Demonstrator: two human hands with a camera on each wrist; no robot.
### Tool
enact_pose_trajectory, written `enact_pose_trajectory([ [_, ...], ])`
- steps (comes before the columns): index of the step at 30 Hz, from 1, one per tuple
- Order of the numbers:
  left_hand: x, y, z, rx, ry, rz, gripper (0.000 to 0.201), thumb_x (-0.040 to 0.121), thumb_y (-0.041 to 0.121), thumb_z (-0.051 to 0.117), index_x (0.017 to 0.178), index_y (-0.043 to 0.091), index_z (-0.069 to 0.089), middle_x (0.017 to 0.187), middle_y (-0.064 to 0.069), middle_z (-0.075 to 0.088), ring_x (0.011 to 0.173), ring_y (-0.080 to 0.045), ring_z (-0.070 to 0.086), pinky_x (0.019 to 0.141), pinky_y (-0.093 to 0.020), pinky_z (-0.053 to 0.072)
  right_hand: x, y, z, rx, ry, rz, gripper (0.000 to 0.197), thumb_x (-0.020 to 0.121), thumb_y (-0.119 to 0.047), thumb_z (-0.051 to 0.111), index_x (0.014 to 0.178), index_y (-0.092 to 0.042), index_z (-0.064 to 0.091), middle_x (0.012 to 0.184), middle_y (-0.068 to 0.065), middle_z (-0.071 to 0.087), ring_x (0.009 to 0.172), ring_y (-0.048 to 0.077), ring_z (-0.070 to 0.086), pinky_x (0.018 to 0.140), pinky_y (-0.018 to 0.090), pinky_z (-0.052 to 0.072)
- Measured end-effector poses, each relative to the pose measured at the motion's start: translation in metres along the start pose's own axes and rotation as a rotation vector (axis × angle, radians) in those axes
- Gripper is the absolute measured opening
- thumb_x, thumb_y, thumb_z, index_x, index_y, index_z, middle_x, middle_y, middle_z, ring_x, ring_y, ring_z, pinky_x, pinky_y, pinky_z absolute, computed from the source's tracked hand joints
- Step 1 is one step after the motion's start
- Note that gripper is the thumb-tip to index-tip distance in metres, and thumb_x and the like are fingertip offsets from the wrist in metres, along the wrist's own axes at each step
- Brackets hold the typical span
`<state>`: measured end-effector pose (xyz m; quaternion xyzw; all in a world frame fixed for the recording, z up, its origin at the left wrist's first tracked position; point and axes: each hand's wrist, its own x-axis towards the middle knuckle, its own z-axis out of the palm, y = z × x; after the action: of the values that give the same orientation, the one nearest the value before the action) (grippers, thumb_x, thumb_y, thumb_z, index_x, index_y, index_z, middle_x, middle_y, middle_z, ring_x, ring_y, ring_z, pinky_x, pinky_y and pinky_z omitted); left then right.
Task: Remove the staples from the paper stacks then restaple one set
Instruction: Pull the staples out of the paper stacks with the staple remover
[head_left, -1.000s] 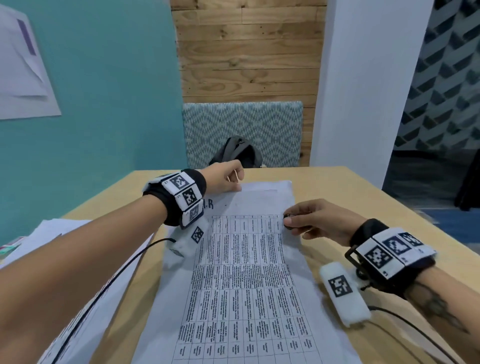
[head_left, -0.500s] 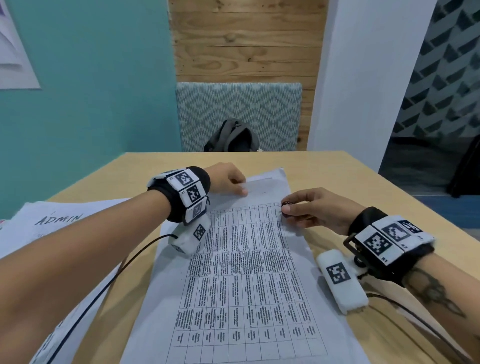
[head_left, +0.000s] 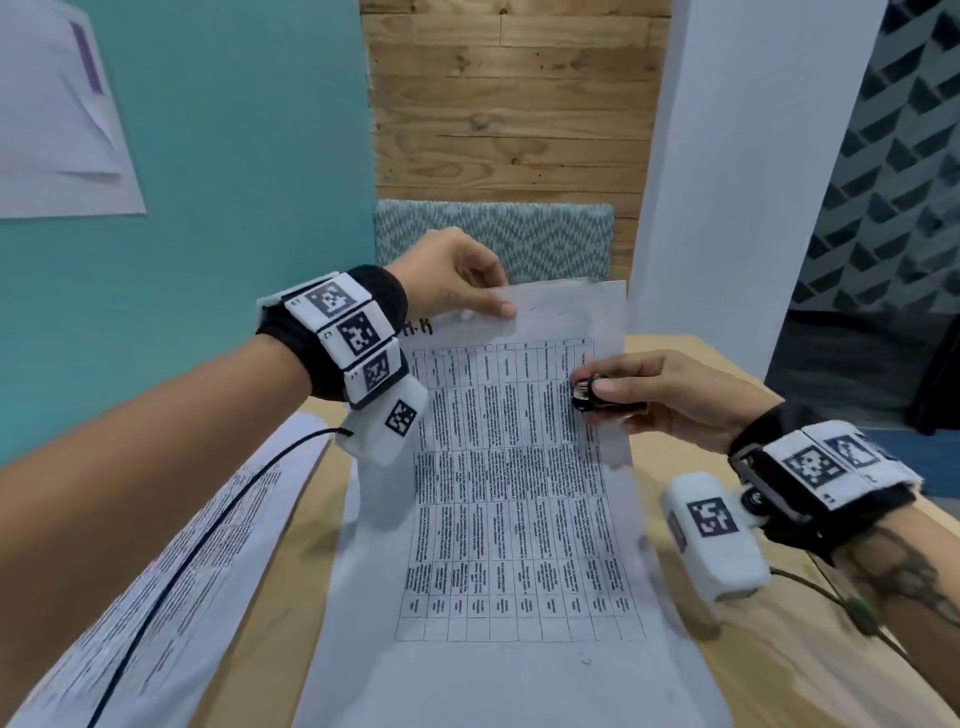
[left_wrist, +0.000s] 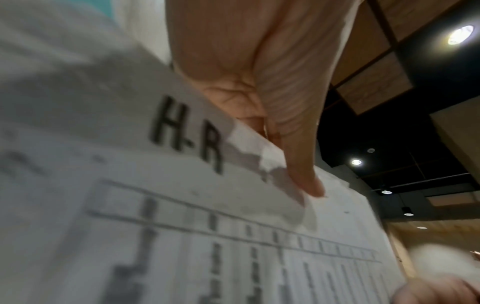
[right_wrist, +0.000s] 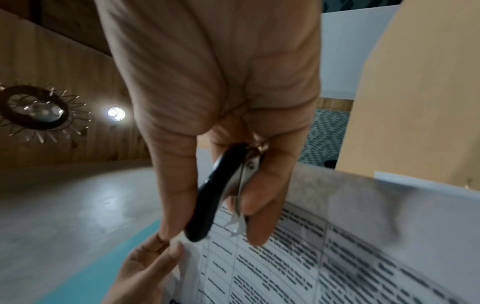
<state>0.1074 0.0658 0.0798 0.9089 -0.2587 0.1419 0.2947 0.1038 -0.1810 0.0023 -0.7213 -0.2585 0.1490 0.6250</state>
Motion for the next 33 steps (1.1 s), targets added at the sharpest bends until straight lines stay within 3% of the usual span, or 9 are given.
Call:
enact_pose_trajectory([
  [4, -0.024, -0.024, -0.029, 0.014, 0.017, -0.178, 0.031, 0.060, 0.036, 0.081, 0.072, 0.011, 0.066, 0.059, 0.008, 0.060, 0.054, -0.003, 0.052, 0.054, -0.016, 0.039, 0.001, -0.013, 0.002, 0.000, 0.059, -0.074, 0.077, 0.023, -0.048, 0.092, 0.091, -0.017, 0.073, 0.083, 0.004, 0.073, 0.071, 0.010, 0.071, 0.049, 0.013, 0.046],
  [7, -0.053, -0.055, -0.035, -0.311, 0.057, -0.307, 0.070, 0.031, 0.054, 0.086, 0.086, 0.015, 0.069, 0.058, 0.014, 0.064, 0.045, 0.000, 0.049, 0.046, -0.012, 0.035, 0.001, -0.021, 0.001, 0.025, 0.095, -0.130, 0.082, 0.022, -0.048, 0.092, 0.094, -0.017, 0.070, 0.082, 0.001, 0.073, 0.072, 0.009, 0.071, 0.051, 0.013, 0.048],
  [11, -0.079, -0.088, -0.016, -0.622, 0.012, -0.375, 0.094, 0.013, 0.055, 0.089, 0.098, 0.025, 0.064, 0.084, 0.014, 0.070, 0.062, 0.002, 0.059, 0.066, -0.026, 0.032, 0.003, -0.029, 0.003, 0.031, 0.137, -0.218, 0.081, 0.025, -0.048, 0.092, 0.097, -0.019, 0.070, 0.088, 0.000, 0.073, 0.078, 0.011, 0.071, 0.055, 0.015, 0.049],
  [17, -0.080, -0.080, -0.009, -0.757, 0.095, -0.337, 0.063, 0.016, 0.052, 0.090, 0.071, 0.024, 0.076, 0.079, 0.008, 0.073, 0.071, -0.004, 0.067, 0.085, -0.031, 0.044, 0.004, -0.053, 0.006, 0.028, 0.168, -0.378, 0.064, 0.035, -0.046, 0.092, 0.093, -0.025, 0.074, 0.096, -0.002, 0.073, 0.081, 0.012, 0.070, 0.057, 0.016, 0.049],
  [20, -0.072, -0.063, -0.023, -0.750, 0.195, -0.246, 0.035, 0.042, 0.036, 0.090, 0.071, 0.023, 0.076, 0.080, 0.008, 0.073, 0.074, -0.006, 0.067, 0.099, -0.042, 0.041, 0.001, -0.074, 0.007, -0.028, 0.206, -0.473, 0.062, 0.040, -0.046, 0.090, 0.097, -0.029, 0.073, 0.101, -0.005, 0.071, 0.087, 0.013, 0.068, 0.060, 0.014, 0.050],
  [24, -0.065, -0.044, -0.040, -0.732, 0.414, -0.079, 0.051, 0.032, 0.061, 0.085, 0.071, 0.029, 0.076, 0.080, 0.013, 0.072, 0.078, -0.012, 0.056, 0.072, -0.026, 0.036, -0.012, -0.100, 0.010, -0.004, 0.173, -0.618, 0.055, 0.049, -0.032, 0.087, 0.102, -0.025, 0.073, 0.098, -0.004, 0.072, 0.090, 0.014, 0.068, 0.069, 0.016, 0.051],
  [26, -0.068, -0.040, -0.040, -0.702, 0.486, -0.003, 0.048, 0.037, 0.063, 0.083, 0.069, 0.028, 0.076, 0.077, 0.008, 0.068, 0.077, -0.012, 0.050, 0.069, -0.024, 0.032, -0.024, -0.100, 0.010, 0.014, 0.113, -0.661, 0.053, 0.050, -0.027, 0.085, 0.102, -0.024, 0.073, 0.098, -0.004, 0.073, 0.090, 0.013, 0.068, 0.077, 0.018, 0.051],
  [30, -0.097, -0.040, -0.022, -0.684, 0.314, 0.045, 0.051, 0.035, 0.064, 0.081, 0.075, 0.032, 0.077, 0.078, 0.021, 0.071, 0.074, 0.010, 0.064, 0.068, -0.004, 0.045, -0.046, -0.059, 0.009, -0.007, 0.028, -0.500, 0.064, 0.040, -0.032, 0.092, 0.102, -0.024, 0.074, 0.101, 0.001, 0.073, 0.091, 0.015, 0.068, 0.080, 0.023, 0.052],
  [33, -0.113, -0.044, -0.007, -0.584, 0.109, 0.061, 0.051, 0.043, 0.076, 0.070, 0.079, 0.040, 0.075, 0.080, 0.024, 0.070, 0.075, 0.012, 0.062, 0.067, -0.004, 0.044, -0.057, -0.032, 0.012, -0.031, -0.015, -0.307, 0.070, 0.034, -0.036, 0.094, 0.100, -0.025, 0.074, 0.096, 0.005, 0.073, 0.083, 0.015, 0.068, 0.068, 0.019, 0.052],
])
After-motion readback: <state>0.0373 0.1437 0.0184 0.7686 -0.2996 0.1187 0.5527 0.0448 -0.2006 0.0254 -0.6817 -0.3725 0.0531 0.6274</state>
